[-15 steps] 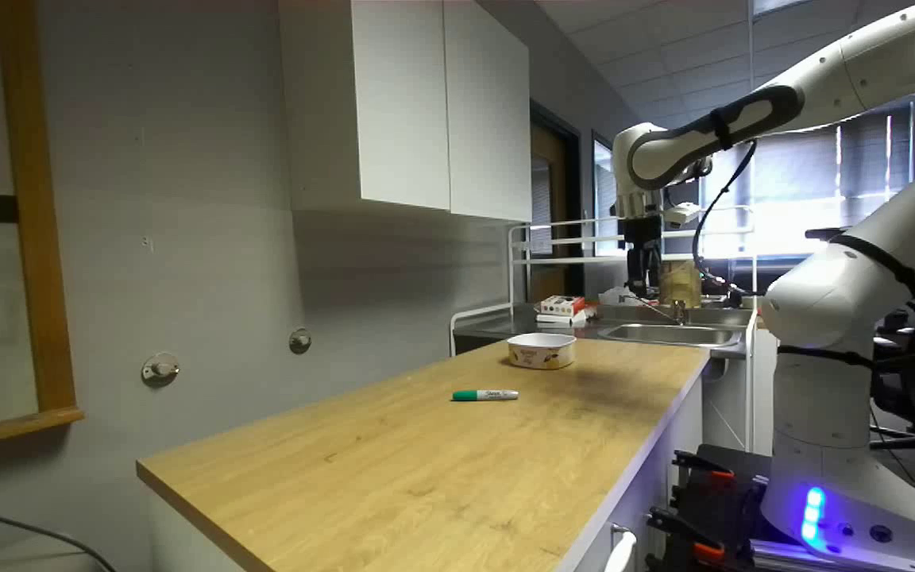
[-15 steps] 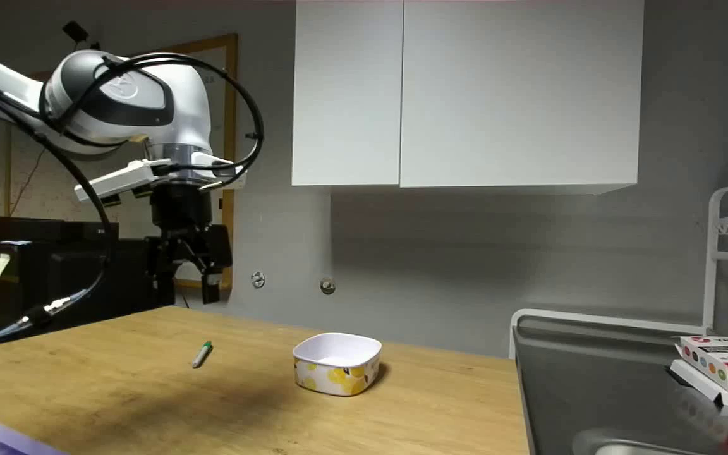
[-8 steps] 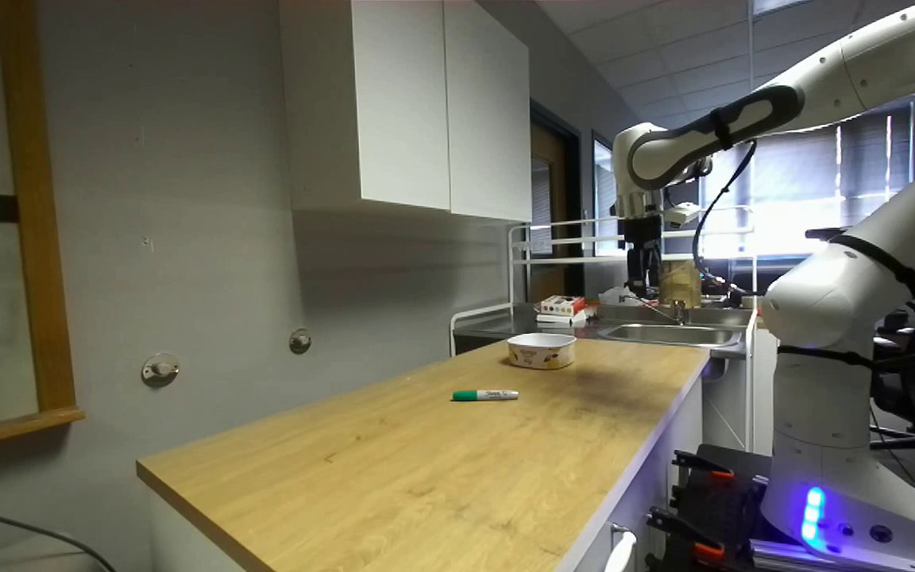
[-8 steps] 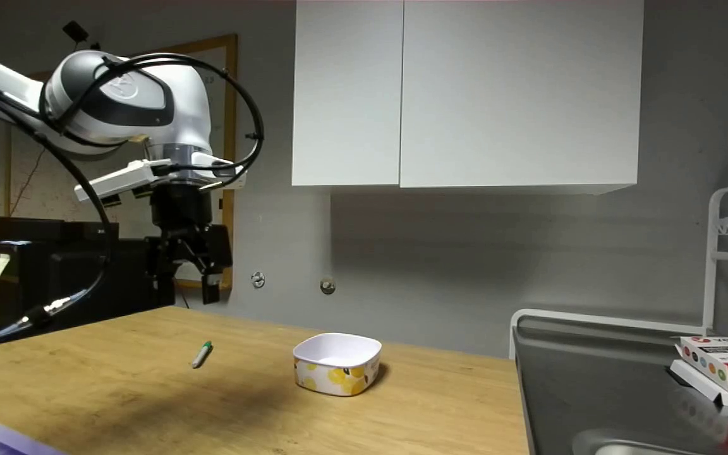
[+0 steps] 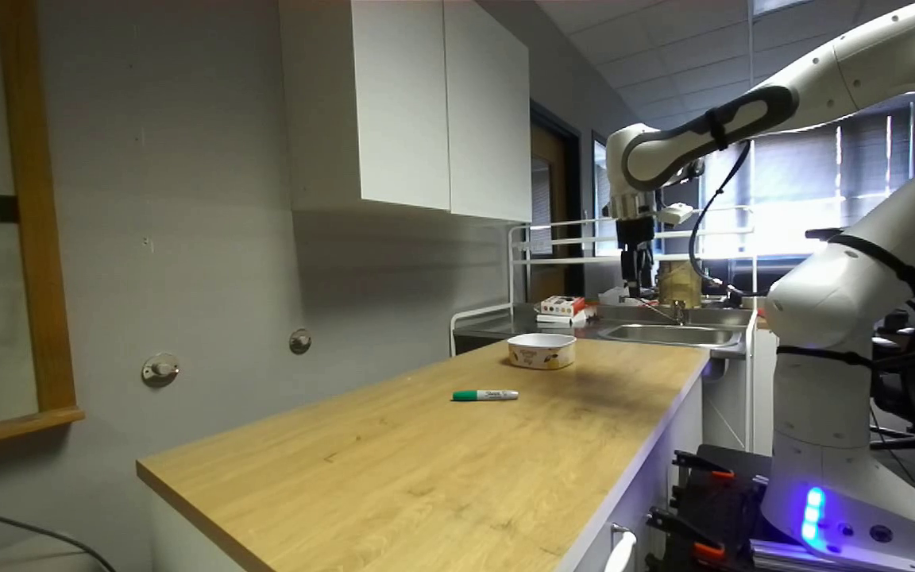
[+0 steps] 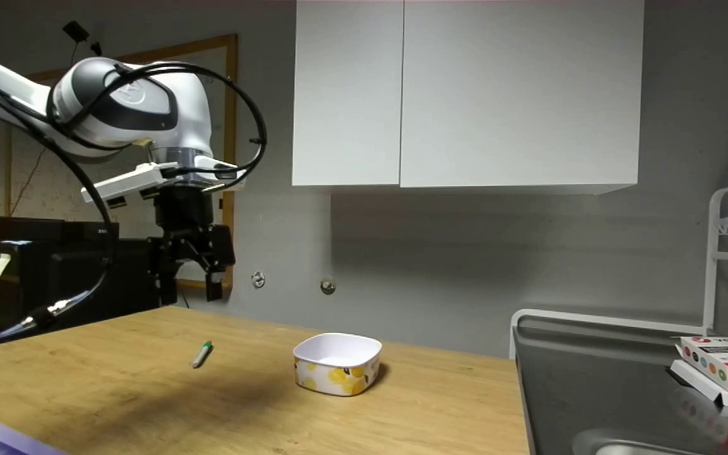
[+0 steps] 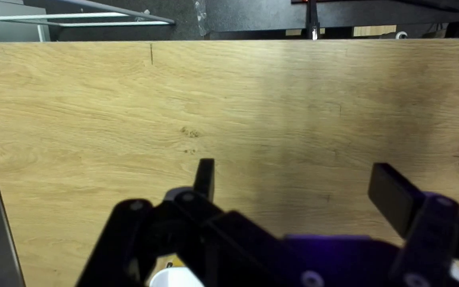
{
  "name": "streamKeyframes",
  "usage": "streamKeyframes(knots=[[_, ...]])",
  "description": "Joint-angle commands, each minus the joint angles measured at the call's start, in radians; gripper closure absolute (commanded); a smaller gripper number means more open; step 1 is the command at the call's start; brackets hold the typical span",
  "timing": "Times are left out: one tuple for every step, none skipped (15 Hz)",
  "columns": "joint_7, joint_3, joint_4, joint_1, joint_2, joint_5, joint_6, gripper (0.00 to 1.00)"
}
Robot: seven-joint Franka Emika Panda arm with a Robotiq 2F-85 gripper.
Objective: Put the marker in the bowl
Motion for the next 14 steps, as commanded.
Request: streamKeyframes(knots=[[0.013, 0.043, 0.057, 0.073, 0.108, 0.004, 0.036, 0.0], [0.009, 0.061, 0.073, 0.099, 0.14, 0.004, 0.052, 0.0], [0.0, 0.075, 0.092, 0.127, 0.173, 0.011, 0.07, 0.0], [-0.007, 0.089, 0.111, 0.15, 0.205, 0.014, 0.09, 0.0], [-0.016, 0.108, 0.136, 0.177, 0.242, 0.015, 0.104, 0.0], [-0.023, 0.124, 0.162, 0.199, 0.281, 0.017, 0.117, 0.0], [-0.031, 0.137, 0.188, 0.218, 0.32, 0.015, 0.132, 0.0], [-0.047, 0.151, 0.224, 0.244, 0.364, 0.027, 0.135, 0.0], [-0.059, 0.16, 0.252, 0.26, 0.406, 0.028, 0.151, 0.0], [-0.082, 0.168, 0.29, 0.284, 0.452, 0.048, 0.158, 0.0], [-0.105, 0.175, 0.322, 0.302, 0.494, 0.065, 0.169, 0.0], [-0.127, 0.183, 0.354, 0.316, 0.537, 0.08, 0.179, 0.0], [-0.155, 0.19, 0.386, 0.329, 0.579, 0.095, 0.186, 0.0], [-0.187, 0.196, 0.417, 0.339, 0.622, 0.112, 0.191, 0.0]])
